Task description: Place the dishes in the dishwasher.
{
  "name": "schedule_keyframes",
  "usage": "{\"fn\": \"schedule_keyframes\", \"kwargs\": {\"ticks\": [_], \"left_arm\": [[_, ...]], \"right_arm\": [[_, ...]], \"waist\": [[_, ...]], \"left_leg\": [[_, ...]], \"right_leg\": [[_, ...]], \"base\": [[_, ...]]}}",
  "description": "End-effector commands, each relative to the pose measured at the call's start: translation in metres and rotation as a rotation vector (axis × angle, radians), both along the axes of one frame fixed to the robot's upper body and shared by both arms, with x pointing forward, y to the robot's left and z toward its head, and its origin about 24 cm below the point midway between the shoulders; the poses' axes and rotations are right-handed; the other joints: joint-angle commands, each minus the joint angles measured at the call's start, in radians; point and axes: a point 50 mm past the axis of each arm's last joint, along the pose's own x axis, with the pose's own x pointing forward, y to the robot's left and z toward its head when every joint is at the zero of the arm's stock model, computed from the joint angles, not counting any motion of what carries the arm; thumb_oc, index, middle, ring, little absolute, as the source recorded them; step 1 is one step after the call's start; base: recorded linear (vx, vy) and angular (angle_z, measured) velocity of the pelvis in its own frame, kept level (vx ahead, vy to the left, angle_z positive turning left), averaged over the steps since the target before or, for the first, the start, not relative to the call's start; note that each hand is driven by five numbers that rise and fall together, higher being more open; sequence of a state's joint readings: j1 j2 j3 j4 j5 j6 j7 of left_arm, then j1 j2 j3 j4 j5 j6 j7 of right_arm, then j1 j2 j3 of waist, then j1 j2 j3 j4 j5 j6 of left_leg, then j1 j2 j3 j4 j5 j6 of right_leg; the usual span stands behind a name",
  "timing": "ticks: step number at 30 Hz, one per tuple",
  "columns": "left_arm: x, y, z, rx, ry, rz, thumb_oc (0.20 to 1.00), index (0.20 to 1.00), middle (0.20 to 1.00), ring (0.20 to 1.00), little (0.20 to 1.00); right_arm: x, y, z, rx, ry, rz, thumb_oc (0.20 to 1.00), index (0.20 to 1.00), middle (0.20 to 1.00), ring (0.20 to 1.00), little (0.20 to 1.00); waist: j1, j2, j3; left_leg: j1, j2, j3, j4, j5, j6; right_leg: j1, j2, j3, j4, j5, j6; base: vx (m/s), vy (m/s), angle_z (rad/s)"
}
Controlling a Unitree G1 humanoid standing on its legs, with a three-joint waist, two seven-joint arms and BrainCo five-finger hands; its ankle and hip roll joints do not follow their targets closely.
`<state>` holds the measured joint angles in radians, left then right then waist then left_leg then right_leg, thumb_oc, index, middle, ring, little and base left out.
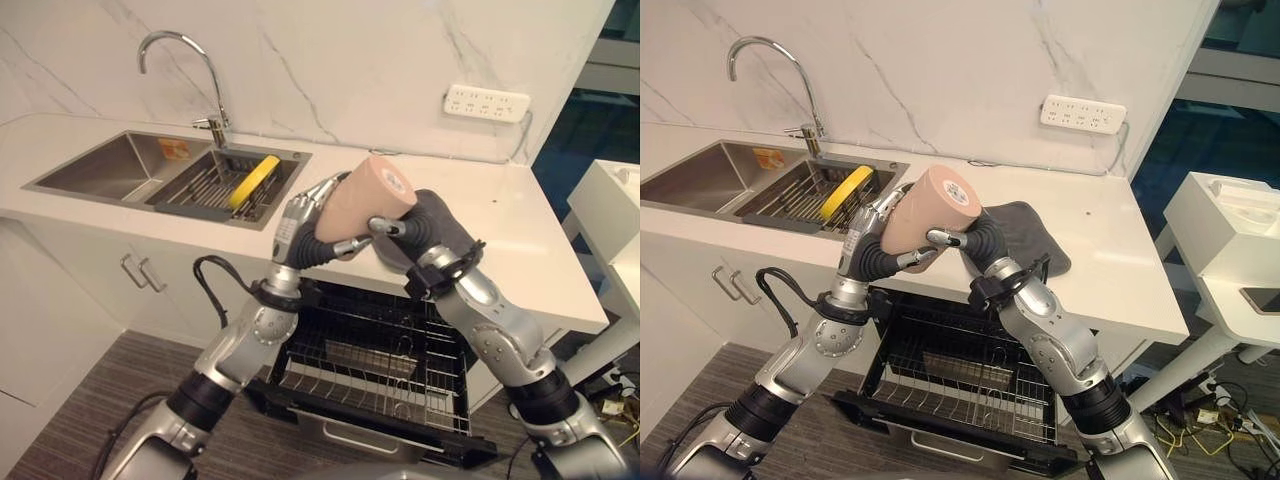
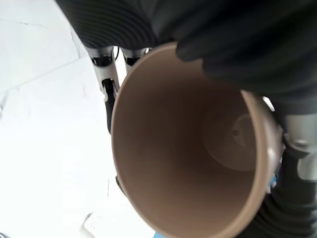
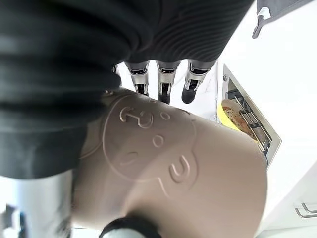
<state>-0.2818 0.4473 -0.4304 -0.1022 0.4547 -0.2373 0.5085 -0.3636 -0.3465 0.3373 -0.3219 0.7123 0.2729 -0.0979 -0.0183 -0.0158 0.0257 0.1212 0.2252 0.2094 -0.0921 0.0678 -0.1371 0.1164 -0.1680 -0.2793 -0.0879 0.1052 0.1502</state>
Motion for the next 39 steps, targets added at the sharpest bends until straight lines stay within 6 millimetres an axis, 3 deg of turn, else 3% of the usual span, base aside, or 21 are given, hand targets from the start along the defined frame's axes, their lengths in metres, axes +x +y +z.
{"fn": "schedule_keyframes", "kwargs": {"ticks": [1,20,21,22,39], "left_arm": [[0.004,-0.020,0.040,0.027,-0.205,-0.097,0.200,0.200,0.200,0.200,0.200],[0.008,-0.015,0.037,-0.006,-0.104,-0.083,0.209,0.209,0.209,0.209,0.209],[0.008,-0.015,0.038,-0.008,-0.095,-0.086,0.520,0.520,0.520,0.520,0.520],[0.008,-0.015,0.037,-0.012,-0.082,-0.089,1.000,1.000,1.000,1.000,1.000],[0.010,-0.005,0.042,-0.106,-0.013,-0.058,1.000,1.000,1.000,1.000,1.000]], "right_arm": [[0.005,0.017,0.052,0.067,-0.212,0.057,0.200,0.200,0.200,0.200,0.200],[0.004,0.013,0.059,0.075,-0.271,-0.013,0.200,0.200,0.200,0.200,0.200],[0.004,0.013,0.060,0.071,-0.276,-0.016,0.200,0.200,0.200,0.200,0.200],[0.004,0.012,0.060,0.068,-0.280,-0.018,0.200,0.200,0.200,0.200,0.200],[0.005,0.000,0.063,0.011,-0.348,-0.116,0.200,0.200,0.200,0.200,0.200]], "waist": [[0.010,-0.011,0.012],[0.016,-0.008,0.021],[0.017,-0.007,0.020],[0.019,-0.007,0.019],[0.023,-0.008,0.029]], "left_leg": [[0.041,0.010,0.013,0.005,-0.075,0.010],[0.037,0.006,0.007,0.005,-0.074,0.014],[0.040,0.006,0.006,0.005,-0.083,0.012],[0.039,0.006,0.005,0.005,-0.082,0.012],[0.032,0.002,0.000,0.005,-0.073,0.016]], "right_leg": [[0.043,-0.055,0.013,0.001,-0.082,0.019],[0.043,-0.056,0.010,0.001,-0.082,0.018],[0.046,-0.056,0.009,0.001,-0.090,0.021],[0.046,-0.056,0.008,0.001,-0.089,0.021],[0.042,-0.053,0.003,0.001,-0.083,0.014]], "base": [[0.01,-0.003,0.05],[0.00,0.002,0.00],[0.00,0.000,0.00],[0.00,0.000,0.00],[0.00,0.001,0.00]]}}
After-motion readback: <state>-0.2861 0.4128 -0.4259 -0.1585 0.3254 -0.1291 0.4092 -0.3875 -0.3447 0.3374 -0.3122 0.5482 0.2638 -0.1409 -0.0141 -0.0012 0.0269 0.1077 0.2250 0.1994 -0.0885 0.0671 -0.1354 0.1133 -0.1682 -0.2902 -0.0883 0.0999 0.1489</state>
